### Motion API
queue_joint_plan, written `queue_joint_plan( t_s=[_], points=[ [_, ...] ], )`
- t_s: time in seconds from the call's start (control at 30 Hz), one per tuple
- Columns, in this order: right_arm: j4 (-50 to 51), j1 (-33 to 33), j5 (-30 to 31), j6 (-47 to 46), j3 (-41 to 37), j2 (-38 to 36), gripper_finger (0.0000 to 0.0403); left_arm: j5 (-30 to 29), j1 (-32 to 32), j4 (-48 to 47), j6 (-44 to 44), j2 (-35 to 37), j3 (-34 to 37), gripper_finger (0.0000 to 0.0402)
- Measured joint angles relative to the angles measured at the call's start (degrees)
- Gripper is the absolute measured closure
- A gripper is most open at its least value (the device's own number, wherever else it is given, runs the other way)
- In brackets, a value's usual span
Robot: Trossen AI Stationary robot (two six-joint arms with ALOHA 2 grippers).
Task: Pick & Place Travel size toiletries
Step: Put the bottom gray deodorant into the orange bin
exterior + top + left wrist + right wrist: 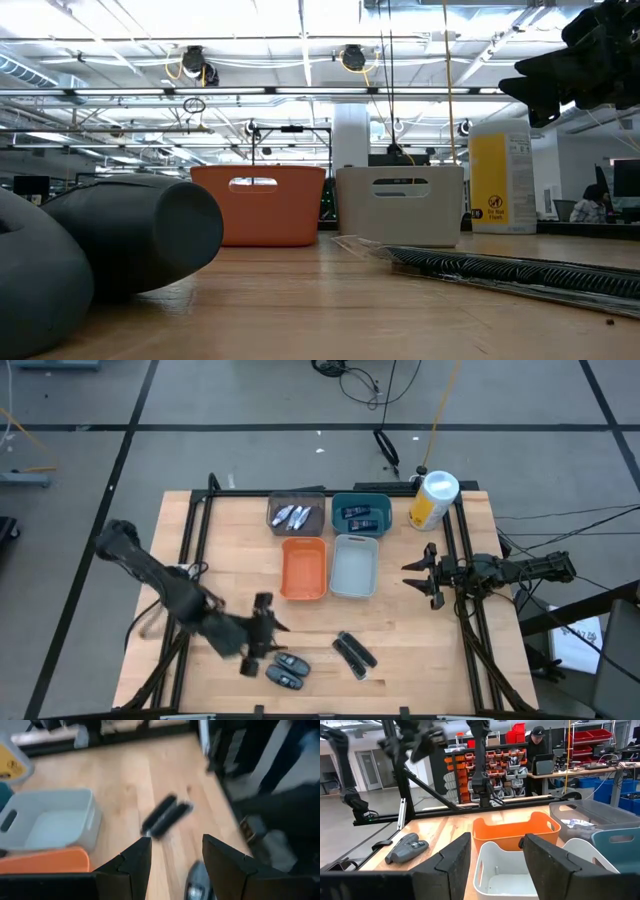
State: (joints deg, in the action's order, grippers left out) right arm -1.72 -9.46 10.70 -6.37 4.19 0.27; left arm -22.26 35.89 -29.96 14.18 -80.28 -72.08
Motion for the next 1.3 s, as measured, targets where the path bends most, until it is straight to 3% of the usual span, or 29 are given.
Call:
queue_joint_plan(
  t_s=[0.2, 0.47, 0.7, 1.03, 1.3],
  points=[
    [0.02, 0.0, -0.02, 0.14, 0.0, 0.02, 0.0232, -0.92, 2.95, -12.4, 7.51, -13.78, -7.32, 0.0229],
    [0.04, 0.0, -0.18, -0.01, 0.0, 0.02, 0.0232, 13.31, 3.63, -13.3, 18.55, -25.08, -7.95, 0.0229],
    [0.22, -0.02, -0.37, -2.85, 0.0, 0.28, 0.0232, 13.55, 6.66, -11.9, 15.88, -28.2, -8.02, 0.0229],
    [0.27, -0.02, -0.31, -2.82, 0.0, 1.63, 0.0232, 15.27, 4.75, -12.0, 13.77, -32.23, -8.02, 0.0225],
    [0.26, -0.02, -0.28, -3.43, 0.0, 3.2, 0.0232, 17.57, 3.08, -12.64, 16.16, -33.23, -7.97, 0.0171]
  ],
)
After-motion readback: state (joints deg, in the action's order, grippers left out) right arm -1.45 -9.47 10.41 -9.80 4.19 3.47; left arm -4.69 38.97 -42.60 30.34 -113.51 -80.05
